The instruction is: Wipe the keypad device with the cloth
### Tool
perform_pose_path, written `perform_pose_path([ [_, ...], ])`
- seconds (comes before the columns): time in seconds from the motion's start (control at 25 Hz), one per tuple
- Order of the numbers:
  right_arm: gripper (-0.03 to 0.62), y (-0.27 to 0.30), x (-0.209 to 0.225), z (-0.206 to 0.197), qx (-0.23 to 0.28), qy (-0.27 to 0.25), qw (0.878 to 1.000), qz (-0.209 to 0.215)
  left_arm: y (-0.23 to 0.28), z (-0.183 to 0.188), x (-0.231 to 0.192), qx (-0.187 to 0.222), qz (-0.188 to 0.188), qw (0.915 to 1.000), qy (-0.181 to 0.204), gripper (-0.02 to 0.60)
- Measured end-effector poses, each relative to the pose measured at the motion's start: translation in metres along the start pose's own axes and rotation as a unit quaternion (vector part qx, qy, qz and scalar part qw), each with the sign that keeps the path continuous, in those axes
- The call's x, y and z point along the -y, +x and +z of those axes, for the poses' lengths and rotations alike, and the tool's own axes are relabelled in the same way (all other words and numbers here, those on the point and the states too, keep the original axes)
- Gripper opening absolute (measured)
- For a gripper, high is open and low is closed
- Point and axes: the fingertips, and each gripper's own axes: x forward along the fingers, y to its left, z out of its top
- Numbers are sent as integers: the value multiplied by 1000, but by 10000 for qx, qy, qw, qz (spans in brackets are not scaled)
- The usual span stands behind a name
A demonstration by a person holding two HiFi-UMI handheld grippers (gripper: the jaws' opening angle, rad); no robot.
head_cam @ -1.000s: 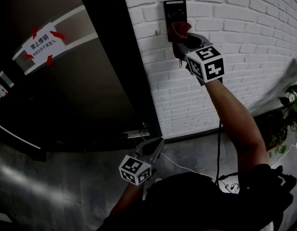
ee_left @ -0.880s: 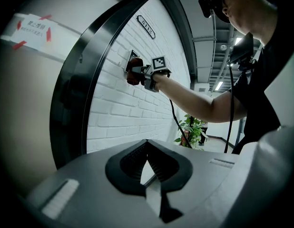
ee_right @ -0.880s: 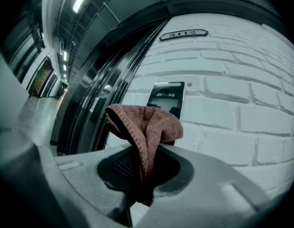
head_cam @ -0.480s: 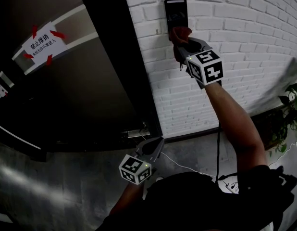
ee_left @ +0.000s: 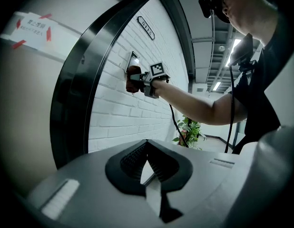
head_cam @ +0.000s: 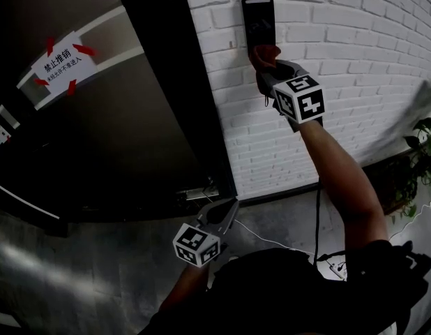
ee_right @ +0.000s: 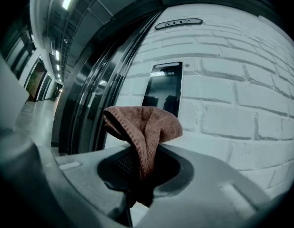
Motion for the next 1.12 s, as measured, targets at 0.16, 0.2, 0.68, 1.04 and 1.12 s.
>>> perform_pose_path([
  [0.16,58,-11,-8,-6,-4,118,9999,63,-7,1,-4,-9,-71,10000,40,17],
  [0.2,58,-18,-14,-6,45,138,9998,124,-9,1,-4,-16,-109,9999,30,17],
  [0.68,58,-167,-117,-135,-532,1068,9909,618,-14,-12,9,-191,-872,9960,9,17],
  [1.04,58,-263,-141,-164,-626,1562,9823,823,-10,-6,43,101,-478,9988,-15,17],
  [1.12,58,-281,-141,-165,-632,1653,9799,924,-6,-6,58,160,-340,9993,-76,17],
])
